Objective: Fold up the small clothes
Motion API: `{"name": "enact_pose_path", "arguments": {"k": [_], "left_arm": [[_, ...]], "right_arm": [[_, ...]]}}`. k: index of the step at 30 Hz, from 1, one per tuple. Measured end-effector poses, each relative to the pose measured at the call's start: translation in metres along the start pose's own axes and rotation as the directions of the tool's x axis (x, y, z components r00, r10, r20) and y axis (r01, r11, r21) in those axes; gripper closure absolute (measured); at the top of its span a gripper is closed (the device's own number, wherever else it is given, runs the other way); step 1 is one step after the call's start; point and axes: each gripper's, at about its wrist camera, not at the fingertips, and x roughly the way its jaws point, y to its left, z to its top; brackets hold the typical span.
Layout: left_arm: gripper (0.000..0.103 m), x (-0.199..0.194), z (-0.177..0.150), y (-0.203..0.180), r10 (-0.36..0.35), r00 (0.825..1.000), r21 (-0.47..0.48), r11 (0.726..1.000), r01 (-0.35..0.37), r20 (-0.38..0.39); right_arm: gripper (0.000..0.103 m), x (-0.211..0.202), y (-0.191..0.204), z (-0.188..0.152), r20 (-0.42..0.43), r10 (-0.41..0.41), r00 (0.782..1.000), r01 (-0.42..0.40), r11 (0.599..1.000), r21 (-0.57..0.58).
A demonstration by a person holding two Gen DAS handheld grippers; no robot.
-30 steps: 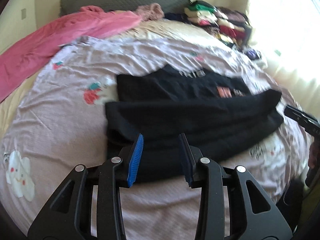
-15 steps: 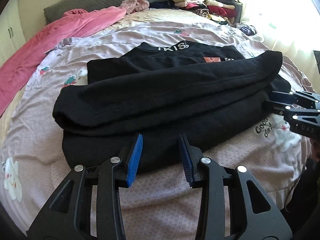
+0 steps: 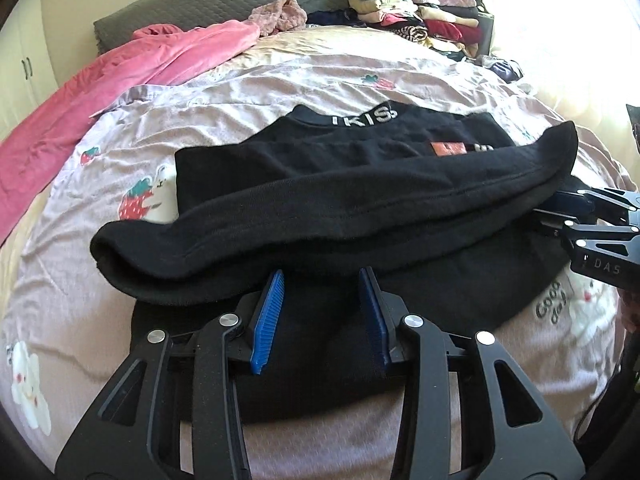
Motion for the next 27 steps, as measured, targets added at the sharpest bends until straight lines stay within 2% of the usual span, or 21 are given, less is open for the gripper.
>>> {"name": "enact_pose_path", "arguments": {"k": [11, 20, 27], "left_arm": [[0.070, 0.015, 0.036, 0.018, 0.004, 1.000, -0.043, 0.999, -0.003, 0.012], [0.068, 0.013, 0.058, 0.045, 0.013, 0.999, -0.131, 0.991, -0.007, 0.046], [0.068, 0.009, 0.057, 0.074, 0.048, 0.997, -0.180, 0.983, -0.037, 0.056]], "right_arm": [[0.060, 0.017, -0.019, 0.043, 0.011, -0.012, 1.000, 0.011, 0.996, 0.085], [0.060, 0.031, -0.036, 0.077, 0.044, -0.006, 0.999, -0.001, 0.988, 0.152], [0.059, 0.023, -0.075, 0.070, 0.089, -0.054, 0.995, 0.031, 0.971, 0.239]]}}
